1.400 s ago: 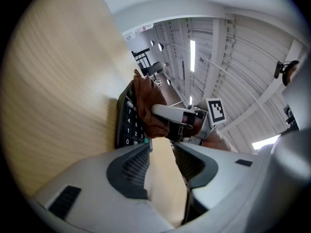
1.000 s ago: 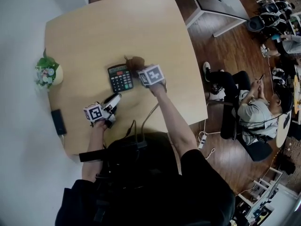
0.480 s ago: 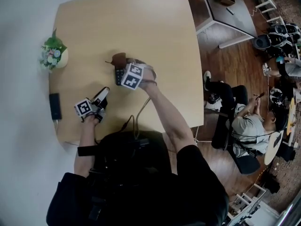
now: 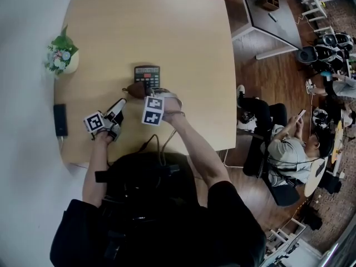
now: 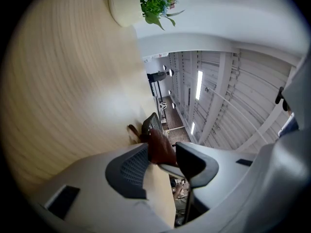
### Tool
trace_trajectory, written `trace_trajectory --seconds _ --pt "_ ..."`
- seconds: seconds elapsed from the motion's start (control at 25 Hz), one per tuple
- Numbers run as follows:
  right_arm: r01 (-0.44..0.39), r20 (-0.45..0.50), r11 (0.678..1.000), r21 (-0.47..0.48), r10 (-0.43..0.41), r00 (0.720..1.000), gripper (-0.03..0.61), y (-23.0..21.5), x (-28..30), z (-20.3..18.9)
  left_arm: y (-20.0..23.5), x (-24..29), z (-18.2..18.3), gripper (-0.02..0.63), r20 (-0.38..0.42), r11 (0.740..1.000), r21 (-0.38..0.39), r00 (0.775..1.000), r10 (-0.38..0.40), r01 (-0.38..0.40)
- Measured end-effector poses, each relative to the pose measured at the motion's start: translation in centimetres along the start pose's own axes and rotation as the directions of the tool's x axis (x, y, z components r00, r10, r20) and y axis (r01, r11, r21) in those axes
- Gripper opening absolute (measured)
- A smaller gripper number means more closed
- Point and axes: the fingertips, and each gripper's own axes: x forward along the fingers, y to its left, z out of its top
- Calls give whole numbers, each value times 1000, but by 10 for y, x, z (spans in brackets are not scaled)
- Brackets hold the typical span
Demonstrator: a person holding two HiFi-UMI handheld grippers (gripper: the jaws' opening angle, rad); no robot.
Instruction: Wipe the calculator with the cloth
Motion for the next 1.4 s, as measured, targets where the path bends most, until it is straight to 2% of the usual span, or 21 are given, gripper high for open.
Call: trace_trajectory --seconds 0.16,0.28,0.32,0.4,0.52,0.56,0.64,0.76,0.92,1.08,1.4 --pt "-130 -2 991 -27 129 992 57 36 -5 -9 1 -1 0 167 -1 1000 -9 1000 8 -8" --pt "-164 81 982 91 157 984 57 23 -19 -11 1 0 1 166 -6 1000 1 1000 -1 1" --pt "-147 120 978 150 129 984 57 6 -26 -10 1 0 1 166 -6 1000 -2 1000 1 -1" --pt "-51 163 968 244 11 987 57 -39 -39 -6 2 -1 1 166 -2 1000 -9 1000 2 -2" --pt "148 132 948 282 -191 973 57 -103 -43 -3 -1 -1 0 166 2 1000 -9 1000 -9 9" --pt "189 108 944 272 -225 968 57 -115 -39 -4 -1 0 0 166 3 1000 -7 1000 -10 10" --pt "215 56 954 210 -231 971 57 -122 -24 -4 -3 1 0 166 4 1000 -2 1000 -13 13" --pt "171 6 982 82 -172 985 57 -99 -4 0 -3 1 -1 166 2 1000 0 1000 -8 8" --pt "125 -13 992 -10 -125 992 57 -62 3 6 0 -1 1 166 -3 1000 6 1000 2 -2" --pt "89 -18 995 -54 -90 996 57 -29 2 4 -1 0 1 166 -1 1000 6 1000 -7 7" --pt "10 -15 998 -69 -11 1000 57 31 1 -9 1 0 -2 166 -26 1000 15 1000 18 -18"
